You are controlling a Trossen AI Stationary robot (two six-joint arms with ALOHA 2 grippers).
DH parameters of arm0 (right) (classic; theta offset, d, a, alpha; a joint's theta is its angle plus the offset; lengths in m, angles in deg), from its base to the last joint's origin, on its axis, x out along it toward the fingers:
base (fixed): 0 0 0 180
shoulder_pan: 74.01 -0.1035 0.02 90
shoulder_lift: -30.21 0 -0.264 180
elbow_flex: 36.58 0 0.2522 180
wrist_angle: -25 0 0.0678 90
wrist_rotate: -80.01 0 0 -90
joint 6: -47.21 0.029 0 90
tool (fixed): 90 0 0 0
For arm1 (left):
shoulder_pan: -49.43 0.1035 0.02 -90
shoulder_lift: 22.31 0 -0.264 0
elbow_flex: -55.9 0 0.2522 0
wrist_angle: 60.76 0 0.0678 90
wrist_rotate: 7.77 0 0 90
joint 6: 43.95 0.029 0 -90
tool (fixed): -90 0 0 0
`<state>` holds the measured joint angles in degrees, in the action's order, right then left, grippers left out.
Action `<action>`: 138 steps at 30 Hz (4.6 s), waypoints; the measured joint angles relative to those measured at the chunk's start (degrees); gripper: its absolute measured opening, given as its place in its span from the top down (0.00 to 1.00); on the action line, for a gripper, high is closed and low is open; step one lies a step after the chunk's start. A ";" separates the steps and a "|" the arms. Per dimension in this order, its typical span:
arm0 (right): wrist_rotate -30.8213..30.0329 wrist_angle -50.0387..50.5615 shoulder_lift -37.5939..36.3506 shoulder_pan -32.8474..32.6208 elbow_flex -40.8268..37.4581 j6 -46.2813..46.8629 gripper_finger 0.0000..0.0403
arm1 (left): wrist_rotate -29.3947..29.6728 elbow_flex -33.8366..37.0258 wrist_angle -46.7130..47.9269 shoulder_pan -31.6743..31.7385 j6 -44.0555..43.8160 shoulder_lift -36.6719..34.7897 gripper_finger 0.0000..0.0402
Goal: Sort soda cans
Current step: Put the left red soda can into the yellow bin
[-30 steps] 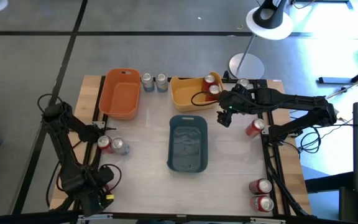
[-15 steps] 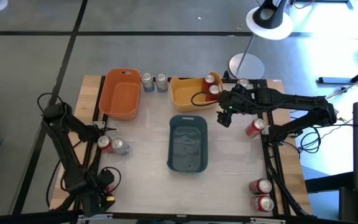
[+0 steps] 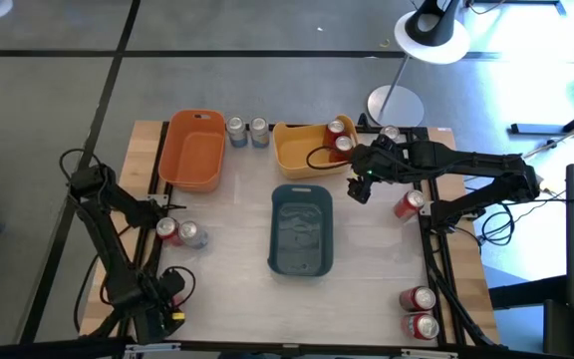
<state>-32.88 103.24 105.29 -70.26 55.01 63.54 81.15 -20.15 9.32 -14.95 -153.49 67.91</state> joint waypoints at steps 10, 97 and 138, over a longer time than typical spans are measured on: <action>1.74 0.10 0.00 0.00 0.00 0.11 0.06 | -0.08 -0.02 -0.05 0.97 -1.55 -0.01 0.26; 12.34 -50.63 7.01 -2.48 -8.92 -20.63 0.65 | 3.22 -21.18 -18.43 72.46 112.08 -7.13 0.25; -11.13 -30.52 -1.33 -2.58 -16.53 -11.80 0.65 | 5.81 -22.37 -44.72 92.25 118.01 15.63 0.25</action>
<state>-44.00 72.72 103.96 -72.84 38.47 51.74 86.96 -42.51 -35.41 77.30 -35.49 83.53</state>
